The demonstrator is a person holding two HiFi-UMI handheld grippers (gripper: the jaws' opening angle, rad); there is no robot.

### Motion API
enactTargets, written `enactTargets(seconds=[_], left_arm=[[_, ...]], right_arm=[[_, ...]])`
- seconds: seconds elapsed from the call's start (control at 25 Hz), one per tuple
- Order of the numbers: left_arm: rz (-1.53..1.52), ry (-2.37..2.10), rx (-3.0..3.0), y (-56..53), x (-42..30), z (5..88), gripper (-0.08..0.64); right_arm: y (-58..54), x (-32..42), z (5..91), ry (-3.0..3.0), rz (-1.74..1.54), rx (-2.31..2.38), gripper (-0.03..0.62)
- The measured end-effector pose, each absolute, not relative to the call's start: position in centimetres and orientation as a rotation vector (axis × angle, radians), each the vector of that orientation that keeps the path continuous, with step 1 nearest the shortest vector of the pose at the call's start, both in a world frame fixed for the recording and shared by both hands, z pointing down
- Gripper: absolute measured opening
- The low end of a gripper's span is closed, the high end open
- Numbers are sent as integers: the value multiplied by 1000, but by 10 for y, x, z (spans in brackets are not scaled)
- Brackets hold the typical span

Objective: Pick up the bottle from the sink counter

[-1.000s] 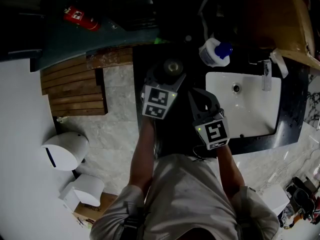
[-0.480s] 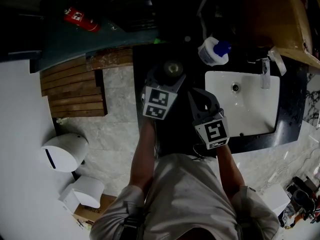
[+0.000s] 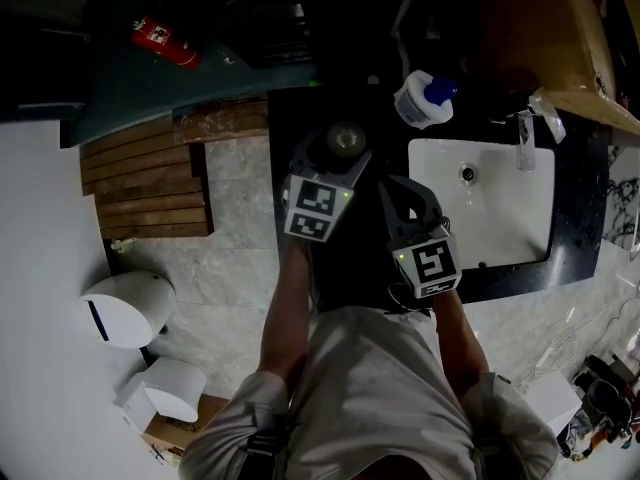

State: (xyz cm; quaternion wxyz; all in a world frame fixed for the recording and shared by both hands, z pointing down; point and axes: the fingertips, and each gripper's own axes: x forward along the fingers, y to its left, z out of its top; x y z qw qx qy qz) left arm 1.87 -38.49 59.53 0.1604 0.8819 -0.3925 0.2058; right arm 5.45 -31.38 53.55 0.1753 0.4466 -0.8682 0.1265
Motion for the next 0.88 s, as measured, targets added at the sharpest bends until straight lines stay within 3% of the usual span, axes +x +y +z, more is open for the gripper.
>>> enactTargets(seconds=[0.88], left_arm=[[455, -1152, 2638, -330, -4, 500, 322]], right_arm=[[-274, 45, 468, -2514, 168, 1313, -5]])
